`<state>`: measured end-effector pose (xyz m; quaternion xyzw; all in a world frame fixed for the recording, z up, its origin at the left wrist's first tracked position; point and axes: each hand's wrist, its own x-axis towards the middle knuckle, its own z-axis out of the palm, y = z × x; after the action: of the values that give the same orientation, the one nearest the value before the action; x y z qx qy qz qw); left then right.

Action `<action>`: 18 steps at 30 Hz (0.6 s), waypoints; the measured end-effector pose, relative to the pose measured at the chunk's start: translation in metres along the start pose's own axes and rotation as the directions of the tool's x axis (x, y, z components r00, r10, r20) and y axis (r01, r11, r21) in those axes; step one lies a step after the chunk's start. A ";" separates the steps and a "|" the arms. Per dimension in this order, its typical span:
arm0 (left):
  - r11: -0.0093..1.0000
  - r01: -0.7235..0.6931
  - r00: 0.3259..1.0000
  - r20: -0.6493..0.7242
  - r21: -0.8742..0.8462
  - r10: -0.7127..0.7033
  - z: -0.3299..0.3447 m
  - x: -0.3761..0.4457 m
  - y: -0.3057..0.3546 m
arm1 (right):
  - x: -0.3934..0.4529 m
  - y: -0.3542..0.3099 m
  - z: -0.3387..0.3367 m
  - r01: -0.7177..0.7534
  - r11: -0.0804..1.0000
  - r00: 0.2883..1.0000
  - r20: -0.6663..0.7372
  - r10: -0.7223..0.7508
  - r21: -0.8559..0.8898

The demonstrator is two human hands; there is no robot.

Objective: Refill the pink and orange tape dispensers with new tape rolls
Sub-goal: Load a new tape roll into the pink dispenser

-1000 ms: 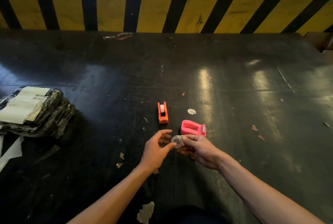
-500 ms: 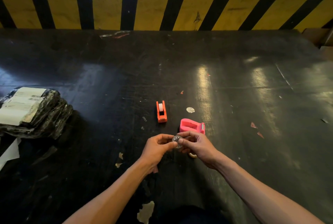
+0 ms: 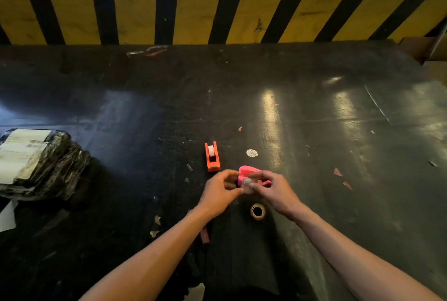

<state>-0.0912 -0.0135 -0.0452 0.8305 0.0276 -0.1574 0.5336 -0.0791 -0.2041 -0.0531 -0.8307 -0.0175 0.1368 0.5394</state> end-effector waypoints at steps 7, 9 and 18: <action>0.928 -0.122 0.991 0.086 0.353 0.098 0.002 0.048 0.008 | 0.030 0.002 -0.013 0.174 0.905 0.973 -0.072 -0.219 -0.388; 0.915 -0.141 0.987 0.131 0.377 0.098 0.003 0.053 0.008 | 0.035 0.006 -0.012 0.199 0.878 0.970 -0.042 -0.241 -0.435; 0.912 -0.125 0.986 0.154 0.390 0.070 0.005 0.060 0.001 | 0.040 0.016 -0.012 0.261 0.805 0.961 0.068 -0.267 -0.532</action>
<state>-0.0356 -0.0259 -0.0636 0.9092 -0.0830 -0.1892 0.3614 -0.0397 -0.2139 -0.0711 -0.9381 -0.1677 0.0460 0.2997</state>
